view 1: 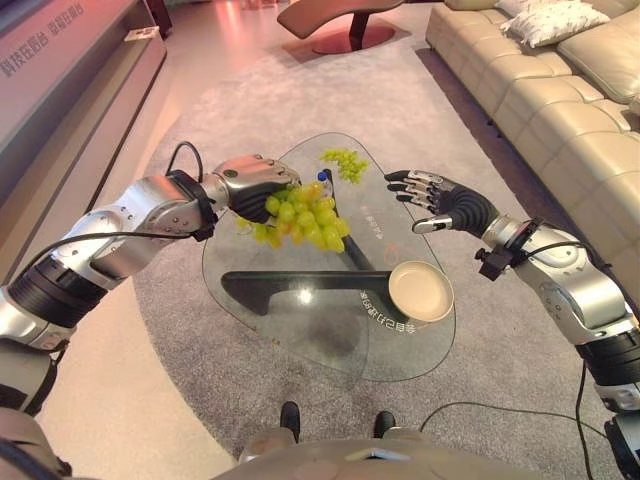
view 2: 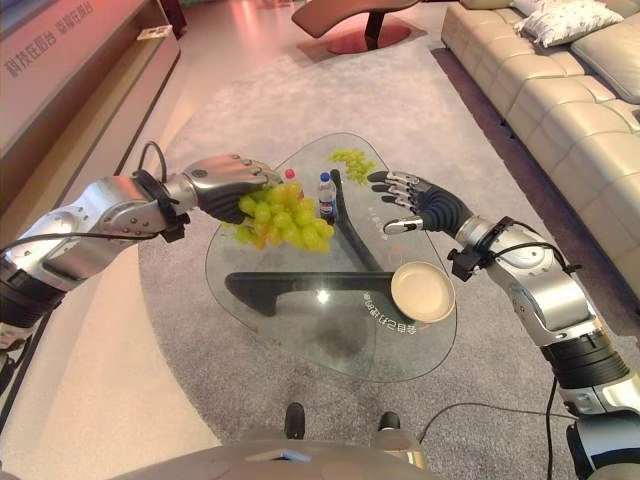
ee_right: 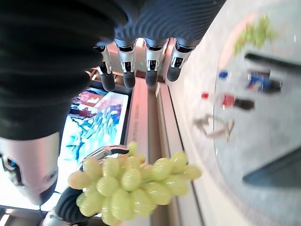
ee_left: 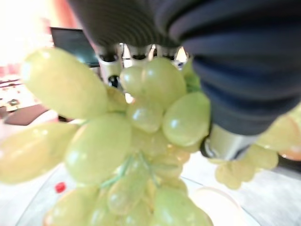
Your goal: Pick up fruits into the plate
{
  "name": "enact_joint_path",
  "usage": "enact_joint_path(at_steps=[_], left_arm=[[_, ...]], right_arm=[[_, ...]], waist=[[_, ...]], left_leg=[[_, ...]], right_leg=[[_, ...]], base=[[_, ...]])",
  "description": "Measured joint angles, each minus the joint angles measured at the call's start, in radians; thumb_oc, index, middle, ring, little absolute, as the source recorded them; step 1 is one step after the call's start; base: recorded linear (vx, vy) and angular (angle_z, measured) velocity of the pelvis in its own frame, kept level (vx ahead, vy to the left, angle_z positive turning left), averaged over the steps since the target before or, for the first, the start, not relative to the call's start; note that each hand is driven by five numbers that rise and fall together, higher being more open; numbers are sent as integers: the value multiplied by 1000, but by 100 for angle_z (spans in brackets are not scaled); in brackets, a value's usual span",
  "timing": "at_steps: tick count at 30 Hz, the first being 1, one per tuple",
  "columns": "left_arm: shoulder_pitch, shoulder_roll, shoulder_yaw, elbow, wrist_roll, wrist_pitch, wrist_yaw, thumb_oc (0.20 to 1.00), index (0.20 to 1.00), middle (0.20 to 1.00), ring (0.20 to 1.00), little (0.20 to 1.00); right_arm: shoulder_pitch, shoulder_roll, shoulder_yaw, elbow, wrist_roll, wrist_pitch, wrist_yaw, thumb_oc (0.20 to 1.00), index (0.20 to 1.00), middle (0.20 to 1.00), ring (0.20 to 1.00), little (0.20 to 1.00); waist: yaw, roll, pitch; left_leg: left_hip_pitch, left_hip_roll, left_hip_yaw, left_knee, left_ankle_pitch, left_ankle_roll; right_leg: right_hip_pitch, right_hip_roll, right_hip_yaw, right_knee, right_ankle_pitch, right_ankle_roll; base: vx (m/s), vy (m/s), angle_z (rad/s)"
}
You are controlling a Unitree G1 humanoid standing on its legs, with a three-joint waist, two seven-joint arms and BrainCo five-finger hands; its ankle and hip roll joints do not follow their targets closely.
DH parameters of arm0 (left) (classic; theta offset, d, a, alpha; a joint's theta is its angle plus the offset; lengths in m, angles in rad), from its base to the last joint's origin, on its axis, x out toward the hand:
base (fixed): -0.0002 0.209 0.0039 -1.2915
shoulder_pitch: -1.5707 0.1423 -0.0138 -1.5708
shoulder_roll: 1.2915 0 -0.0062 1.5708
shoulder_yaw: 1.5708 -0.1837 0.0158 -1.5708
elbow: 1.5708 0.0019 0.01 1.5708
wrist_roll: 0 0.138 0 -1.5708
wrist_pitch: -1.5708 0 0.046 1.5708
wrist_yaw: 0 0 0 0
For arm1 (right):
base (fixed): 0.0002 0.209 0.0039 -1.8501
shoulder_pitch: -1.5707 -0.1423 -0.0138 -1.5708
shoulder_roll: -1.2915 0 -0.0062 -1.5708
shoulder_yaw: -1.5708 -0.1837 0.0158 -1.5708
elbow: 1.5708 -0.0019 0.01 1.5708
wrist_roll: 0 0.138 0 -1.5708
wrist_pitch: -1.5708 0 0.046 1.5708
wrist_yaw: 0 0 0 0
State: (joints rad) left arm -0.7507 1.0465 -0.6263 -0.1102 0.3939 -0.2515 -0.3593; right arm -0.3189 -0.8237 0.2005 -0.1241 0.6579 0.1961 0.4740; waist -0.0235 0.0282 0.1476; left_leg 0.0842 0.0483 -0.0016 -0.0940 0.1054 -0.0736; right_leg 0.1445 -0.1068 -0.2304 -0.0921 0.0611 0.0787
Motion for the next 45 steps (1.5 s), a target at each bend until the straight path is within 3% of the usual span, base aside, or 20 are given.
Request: enact_joint_path(at_steps=[4,10,23,37,38,39,45], left_arm=[[-79,0,-87,-35,2,-44,-2,200,200,200,200,200],[-181,0,-125,-84,-2,-80,-2,200,200,200,200,200],[-191,-3,-126,-127,-48,-80,-28,200,200,200,200,200],[-191,-22,-126,-142,-61,-80,-88,200,200,200,200,200],[-191,-22,-126,-142,-61,-80,-90,200,200,200,200,200],[-191,-22,-126,-142,-61,-81,-93,200,200,200,200,200],[-191,-22,-126,-132,-61,-80,-96,200,200,200,200,200]], right_arm=[[-14,32,75,0,127,95,43,1000,1000,1000,1000,1000],[-39,87,141,-8,238,171,75,1000,1000,1000,1000,1000],[-60,101,239,-78,306,265,107,1000,1000,1000,1000,1000],[-78,123,342,-97,365,306,169,1000,1000,1000,1000,1000],[-78,124,347,-97,366,306,170,416,416,416,416,416],[-79,125,353,-97,375,306,170,200,200,200,200,200],[-79,128,364,-105,382,306,175,200,200,200,200,200]], waist=[[4,1,-14],[3,2,-18],[7,15,-41],[23,17,-68],[23,17,-69],[24,17,-70],[23,17,-71]], left_leg=[[0,-1,-3,0,7,5],[12,-3,-6,0,9,4],[15,-5,-6,0,5,6],[15,-6,-5,0,4,7],[15,-6,-5,0,4,7],[15,-6,-5,0,4,7],[15,-6,-5,0,4,7]], right_leg=[[3,-1,-4,0,0,0],[17,0,-8,0,-2,2],[20,-1,-8,0,-4,5],[20,-1,-6,0,-4,6],[20,-1,-6,0,-4,6],[20,-1,-6,0,-4,6],[20,-1,-6,0,-4,6]], base=[[0,0,0],[1,0,1],[0,-1,0],[0,0,0],[0,0,0],[0,0,0],[0,0,0]])
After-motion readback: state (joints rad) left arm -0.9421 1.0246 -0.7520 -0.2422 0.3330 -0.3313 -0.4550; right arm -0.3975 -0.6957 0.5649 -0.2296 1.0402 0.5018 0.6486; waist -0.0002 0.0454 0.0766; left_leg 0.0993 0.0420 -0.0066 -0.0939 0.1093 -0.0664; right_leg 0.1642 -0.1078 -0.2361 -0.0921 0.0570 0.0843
